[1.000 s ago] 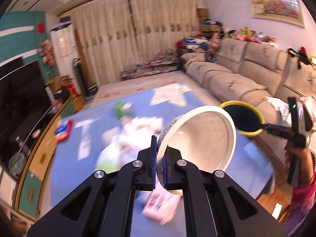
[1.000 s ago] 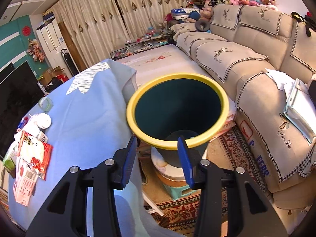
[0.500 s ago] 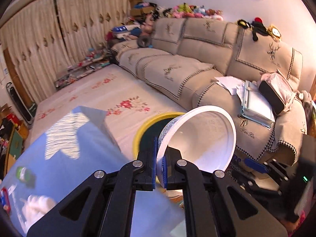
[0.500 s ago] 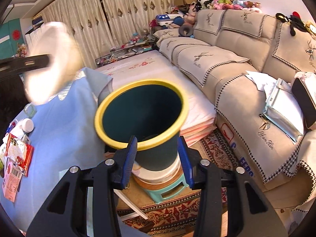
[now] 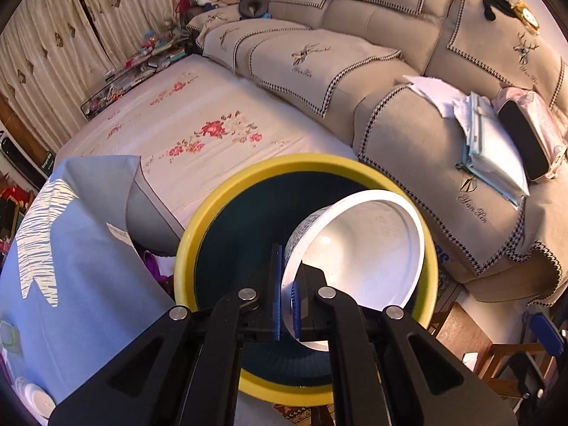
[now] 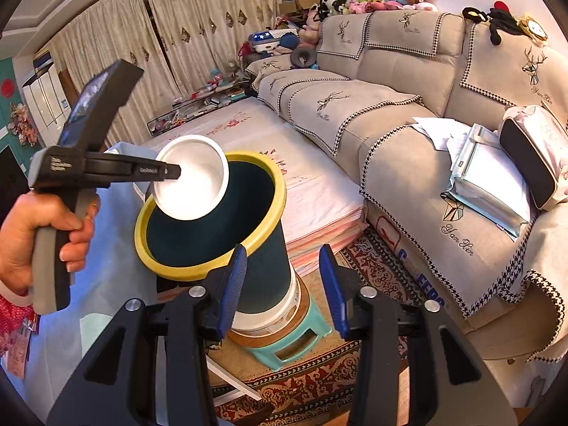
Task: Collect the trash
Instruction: 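Move the white bowl over the bin and open the left gripper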
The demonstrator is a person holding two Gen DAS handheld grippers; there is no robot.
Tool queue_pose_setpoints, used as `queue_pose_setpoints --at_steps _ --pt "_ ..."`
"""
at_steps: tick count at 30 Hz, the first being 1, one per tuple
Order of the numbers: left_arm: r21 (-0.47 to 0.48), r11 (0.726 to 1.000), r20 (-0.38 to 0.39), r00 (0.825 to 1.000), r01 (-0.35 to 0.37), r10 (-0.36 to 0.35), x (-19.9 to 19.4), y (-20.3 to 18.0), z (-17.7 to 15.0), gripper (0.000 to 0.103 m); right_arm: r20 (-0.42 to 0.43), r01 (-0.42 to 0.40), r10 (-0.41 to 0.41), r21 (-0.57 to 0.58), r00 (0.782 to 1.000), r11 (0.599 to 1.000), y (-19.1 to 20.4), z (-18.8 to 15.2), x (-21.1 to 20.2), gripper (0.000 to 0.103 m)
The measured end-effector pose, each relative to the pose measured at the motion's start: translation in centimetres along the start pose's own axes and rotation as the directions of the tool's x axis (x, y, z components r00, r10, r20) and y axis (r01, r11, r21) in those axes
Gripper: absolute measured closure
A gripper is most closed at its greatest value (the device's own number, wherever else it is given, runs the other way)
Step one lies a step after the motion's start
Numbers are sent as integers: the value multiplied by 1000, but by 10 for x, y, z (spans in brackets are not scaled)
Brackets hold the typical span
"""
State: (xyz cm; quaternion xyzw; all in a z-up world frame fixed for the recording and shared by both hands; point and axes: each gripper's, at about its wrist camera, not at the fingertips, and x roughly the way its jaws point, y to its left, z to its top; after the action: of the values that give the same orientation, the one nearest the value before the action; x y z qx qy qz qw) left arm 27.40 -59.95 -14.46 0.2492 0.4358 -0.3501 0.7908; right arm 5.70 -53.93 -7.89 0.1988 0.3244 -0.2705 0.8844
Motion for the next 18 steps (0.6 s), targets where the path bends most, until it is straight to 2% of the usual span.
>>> queue_pose_setpoints --at_steps 3,4,6,8,12,14,18 --pt "3 1000 -26 1000 -8 9 9 0 -1 94 -3 -2 2 2 1000 1000 0 0 1 62" --pt "3 1000 -30 999 -12 12 10 -2 -1 88 -3 -4 4 1 1000 1000 0 0 0 62" --pt "2 1000 -26 1000 -12 12 5 -1 -2 76 -1 -7 7 -1 1000 1000 1 1 0 62" --pt "-8 1000 -6 1000 -18 18 -11 1 -3 53 3 -9 9 -5 1000 1000 4 1 -2 62" --pt "-46 998 70 997 -31 34 -71 21 -8 34 16 -15 15 -18 1000 1000 9 2 -8 60" --pt "-69 997 116 992 -39 47 -105 32 -14 15 18 -19 19 -27 1000 999 13 2 -11 59" --pt "-124 991 244 967 -51 80 -189 60 -37 9 24 -34 35 -55 999 998 26 1 -17 58"
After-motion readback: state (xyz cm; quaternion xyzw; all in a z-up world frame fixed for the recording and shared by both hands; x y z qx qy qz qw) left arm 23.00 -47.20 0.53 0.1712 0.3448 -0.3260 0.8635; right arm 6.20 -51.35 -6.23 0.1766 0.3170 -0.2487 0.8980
